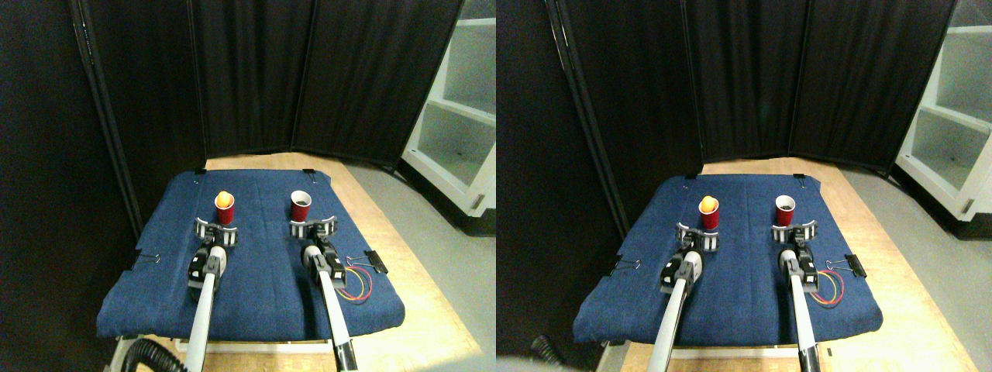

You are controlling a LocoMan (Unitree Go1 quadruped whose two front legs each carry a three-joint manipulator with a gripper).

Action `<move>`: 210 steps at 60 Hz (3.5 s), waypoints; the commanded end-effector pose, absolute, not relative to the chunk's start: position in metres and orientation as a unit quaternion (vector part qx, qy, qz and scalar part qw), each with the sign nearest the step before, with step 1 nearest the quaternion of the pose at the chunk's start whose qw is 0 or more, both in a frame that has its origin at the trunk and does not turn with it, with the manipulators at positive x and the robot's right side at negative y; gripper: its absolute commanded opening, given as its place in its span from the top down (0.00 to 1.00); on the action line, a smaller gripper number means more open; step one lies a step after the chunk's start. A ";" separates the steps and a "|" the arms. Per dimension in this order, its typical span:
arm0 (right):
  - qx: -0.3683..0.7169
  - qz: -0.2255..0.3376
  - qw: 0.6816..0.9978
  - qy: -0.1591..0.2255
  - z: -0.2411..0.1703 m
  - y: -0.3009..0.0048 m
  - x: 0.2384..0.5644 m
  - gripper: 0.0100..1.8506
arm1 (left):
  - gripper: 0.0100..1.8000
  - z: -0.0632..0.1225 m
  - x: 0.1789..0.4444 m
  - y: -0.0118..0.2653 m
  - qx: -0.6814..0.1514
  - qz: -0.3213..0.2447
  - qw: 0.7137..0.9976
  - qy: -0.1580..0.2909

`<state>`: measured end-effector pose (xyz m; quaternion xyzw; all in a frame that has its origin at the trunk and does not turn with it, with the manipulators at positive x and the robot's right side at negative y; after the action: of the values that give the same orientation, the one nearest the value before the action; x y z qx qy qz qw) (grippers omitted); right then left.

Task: Pour (bimanual)

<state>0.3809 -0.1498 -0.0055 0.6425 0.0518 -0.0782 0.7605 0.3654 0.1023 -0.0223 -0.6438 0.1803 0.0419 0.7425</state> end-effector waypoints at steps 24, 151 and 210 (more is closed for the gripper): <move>0.579 -0.084 0.811 -0.022 0.011 -0.143 0.343 0.23 | 0.21 -0.012 0.342 0.091 -0.619 0.017 0.777 0.110; 0.531 -0.074 0.843 -0.040 0.022 -0.141 0.341 0.24 | 0.18 0.002 0.340 0.081 -0.630 0.022 0.767 0.123; 0.585 -0.062 0.808 -0.028 0.016 -0.143 0.350 0.24 | 0.19 -0.002 0.349 0.083 -0.637 0.028 0.760 0.126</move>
<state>0.3463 -0.1418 0.0157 0.5840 -0.0265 -0.0777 0.8076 0.3471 0.0834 -0.0050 -0.6285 0.1392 0.0377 0.7643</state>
